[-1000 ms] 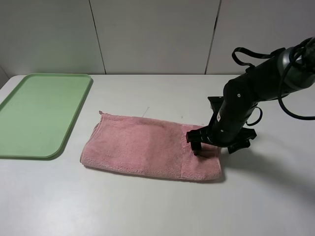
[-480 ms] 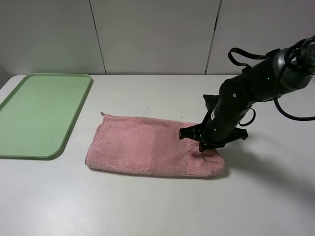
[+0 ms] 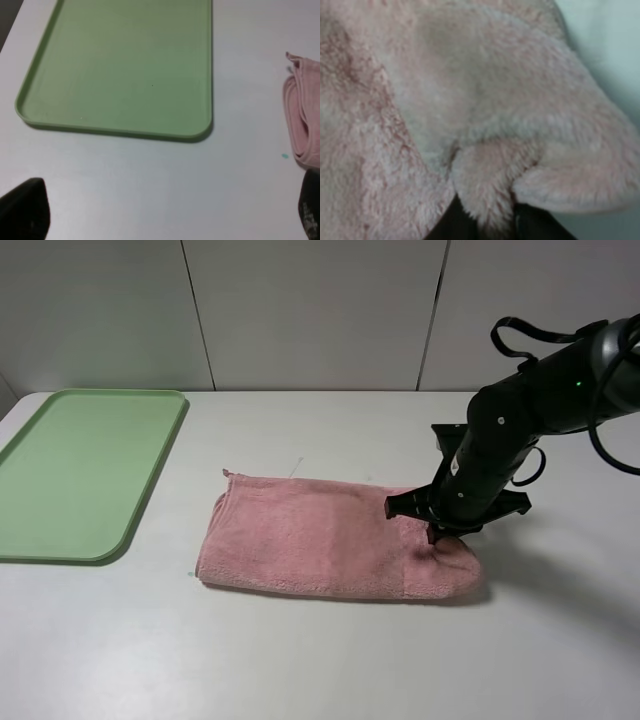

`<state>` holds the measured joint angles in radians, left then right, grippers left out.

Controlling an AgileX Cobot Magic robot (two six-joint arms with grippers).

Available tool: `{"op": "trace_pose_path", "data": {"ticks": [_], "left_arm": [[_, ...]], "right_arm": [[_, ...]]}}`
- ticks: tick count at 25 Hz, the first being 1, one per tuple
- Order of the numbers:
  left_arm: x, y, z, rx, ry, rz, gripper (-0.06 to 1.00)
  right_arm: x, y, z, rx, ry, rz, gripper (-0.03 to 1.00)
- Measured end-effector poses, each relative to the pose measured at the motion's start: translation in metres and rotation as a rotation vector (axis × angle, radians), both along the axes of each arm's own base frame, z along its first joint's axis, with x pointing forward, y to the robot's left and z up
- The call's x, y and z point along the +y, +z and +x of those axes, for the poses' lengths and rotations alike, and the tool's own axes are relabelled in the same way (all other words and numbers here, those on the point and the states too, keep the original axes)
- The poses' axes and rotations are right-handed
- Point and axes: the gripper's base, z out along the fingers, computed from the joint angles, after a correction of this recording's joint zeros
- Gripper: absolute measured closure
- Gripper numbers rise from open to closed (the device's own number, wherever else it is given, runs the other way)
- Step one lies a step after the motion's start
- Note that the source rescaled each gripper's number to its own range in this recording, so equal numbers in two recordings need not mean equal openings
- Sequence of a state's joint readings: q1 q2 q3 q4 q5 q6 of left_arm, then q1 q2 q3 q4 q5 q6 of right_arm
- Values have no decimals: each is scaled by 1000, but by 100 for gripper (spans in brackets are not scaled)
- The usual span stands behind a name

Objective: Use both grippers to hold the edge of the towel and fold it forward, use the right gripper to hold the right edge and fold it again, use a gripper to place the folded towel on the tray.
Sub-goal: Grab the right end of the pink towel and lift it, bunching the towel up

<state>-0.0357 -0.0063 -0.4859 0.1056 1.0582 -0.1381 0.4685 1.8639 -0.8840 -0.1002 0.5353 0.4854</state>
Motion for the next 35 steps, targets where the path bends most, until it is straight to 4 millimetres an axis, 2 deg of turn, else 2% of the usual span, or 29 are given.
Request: {"op": "trace_pose_path", "data": {"ticks": [8, 17, 28, 31, 35], "left_arm": [[0, 0, 0, 0, 0, 0, -5], [0, 0, 0, 0, 0, 0, -5], [0, 0, 0, 0, 0, 0, -5], [0, 0, 0, 0, 0, 0, -5], [0, 0, 0, 0, 0, 0, -5]], "right_arm": [[-27, 30, 22, -2, 16, -121, 86], [-46, 62, 54, -59, 55, -229, 86], [-43, 112, 72, -20, 89, -271, 86], [-37, 114, 68, 5, 106, -252, 86], [-15, 114, 60, 9, 172, -248, 86]]}}
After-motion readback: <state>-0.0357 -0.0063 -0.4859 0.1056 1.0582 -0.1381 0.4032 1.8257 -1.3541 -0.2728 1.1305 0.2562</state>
